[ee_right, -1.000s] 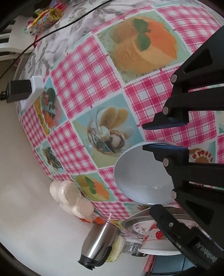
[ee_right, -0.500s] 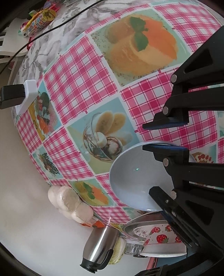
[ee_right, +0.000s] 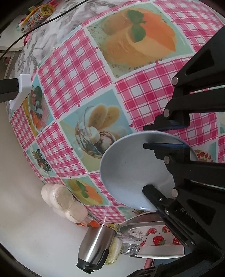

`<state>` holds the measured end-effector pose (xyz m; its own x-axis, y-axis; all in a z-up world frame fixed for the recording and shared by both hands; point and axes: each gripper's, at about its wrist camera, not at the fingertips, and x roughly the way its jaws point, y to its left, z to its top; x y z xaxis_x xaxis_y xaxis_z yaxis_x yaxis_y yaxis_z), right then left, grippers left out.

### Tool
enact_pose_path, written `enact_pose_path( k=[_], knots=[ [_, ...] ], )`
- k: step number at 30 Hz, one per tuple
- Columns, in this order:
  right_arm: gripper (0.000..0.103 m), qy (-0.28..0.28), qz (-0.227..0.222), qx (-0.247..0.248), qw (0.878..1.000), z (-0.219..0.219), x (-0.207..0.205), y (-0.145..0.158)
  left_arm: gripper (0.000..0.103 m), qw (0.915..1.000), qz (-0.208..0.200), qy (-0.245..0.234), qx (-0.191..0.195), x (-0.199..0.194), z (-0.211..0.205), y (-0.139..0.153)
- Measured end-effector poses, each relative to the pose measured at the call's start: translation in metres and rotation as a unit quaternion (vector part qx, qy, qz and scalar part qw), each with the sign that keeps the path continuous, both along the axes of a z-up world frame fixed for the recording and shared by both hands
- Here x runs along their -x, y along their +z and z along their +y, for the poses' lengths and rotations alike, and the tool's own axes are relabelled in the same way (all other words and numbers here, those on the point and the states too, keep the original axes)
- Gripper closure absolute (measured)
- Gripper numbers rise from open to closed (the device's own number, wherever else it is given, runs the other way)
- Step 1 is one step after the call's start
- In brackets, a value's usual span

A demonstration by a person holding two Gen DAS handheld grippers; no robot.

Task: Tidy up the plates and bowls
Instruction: 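Lift the pale round bowl on edge and carry it over the basin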

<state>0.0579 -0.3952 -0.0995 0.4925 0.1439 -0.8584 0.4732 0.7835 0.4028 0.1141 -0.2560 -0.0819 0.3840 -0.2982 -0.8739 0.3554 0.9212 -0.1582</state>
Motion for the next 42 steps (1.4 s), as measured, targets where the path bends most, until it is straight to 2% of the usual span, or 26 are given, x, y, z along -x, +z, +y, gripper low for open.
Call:
enact_pose_path(
  k=[7, 13, 21, 29, 42],
  knots=[
    [0.090, -0.002, -0.026, 0.007, 1.000, 0.000, 0.006, 0.023, 0.092, 0.9993, -0.029, -0.004, 0.025, 0.005, 0.003, 0.031],
    [0.089, 0.000, -0.075, 0.013, 0.997, 0.005, 0.013, 0.062, 0.092, 0.9962, -0.072, -0.007, 0.048, 0.016, 0.012, 0.078],
    [0.087, 0.000, -0.128, 0.046, 0.991, 0.023, 0.030, 0.121, 0.092, 0.9901, -0.121, -0.017, 0.068, 0.035, 0.028, 0.129],
    [0.087, 0.003, -0.155, 0.054, 0.986, 0.039, 0.037, 0.146, 0.092, 0.9874, -0.124, 0.001, 0.098, 0.042, 0.057, 0.142],
    [0.087, 0.040, -0.150, 0.057, 0.986, 0.086, 0.019, 0.146, 0.091, 0.9870, -0.111, 0.040, 0.109, 0.034, 0.112, 0.138]
  ],
)
